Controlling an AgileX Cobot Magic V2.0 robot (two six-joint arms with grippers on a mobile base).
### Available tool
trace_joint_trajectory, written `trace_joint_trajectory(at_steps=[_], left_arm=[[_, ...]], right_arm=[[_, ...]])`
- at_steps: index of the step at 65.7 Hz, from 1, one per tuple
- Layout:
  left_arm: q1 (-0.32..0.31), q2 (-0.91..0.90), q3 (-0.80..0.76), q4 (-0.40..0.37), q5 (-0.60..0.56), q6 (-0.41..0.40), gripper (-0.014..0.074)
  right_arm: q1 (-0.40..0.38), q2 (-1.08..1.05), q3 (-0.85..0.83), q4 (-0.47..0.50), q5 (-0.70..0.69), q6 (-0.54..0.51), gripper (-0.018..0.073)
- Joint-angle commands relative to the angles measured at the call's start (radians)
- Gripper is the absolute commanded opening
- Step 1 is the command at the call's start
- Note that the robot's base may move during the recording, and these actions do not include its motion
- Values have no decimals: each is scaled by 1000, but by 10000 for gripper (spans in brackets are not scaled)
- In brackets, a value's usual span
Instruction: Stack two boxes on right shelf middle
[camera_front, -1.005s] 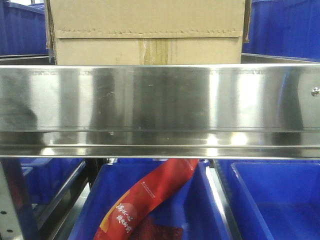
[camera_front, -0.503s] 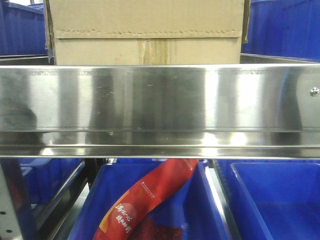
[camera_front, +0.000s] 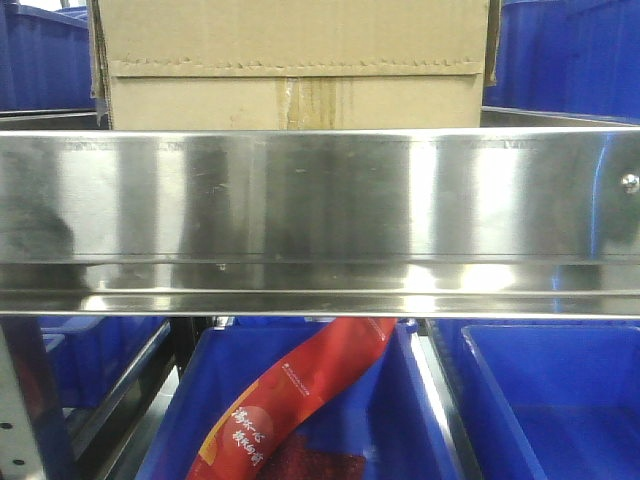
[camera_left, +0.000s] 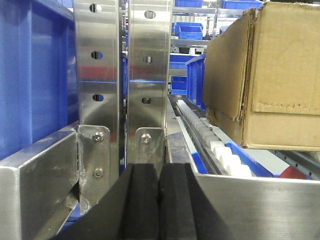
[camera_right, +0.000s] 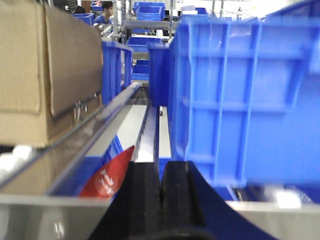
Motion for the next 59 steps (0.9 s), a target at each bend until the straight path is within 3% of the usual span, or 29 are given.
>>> trace_joint_trajectory(at_steps=[1,10,59], left_arm=[[4,-5,-2,-7,-19,2,-111],[4,-5,-2,-7,-19,2,-111],[4,-5,-2,-7,-19,2,-111]], right_arm=[[-6,-10,47,3,-65,2,-154],[-6,-10,99,3,-191,2,-154],[-6,-10,99,3,-156,2,-154]])
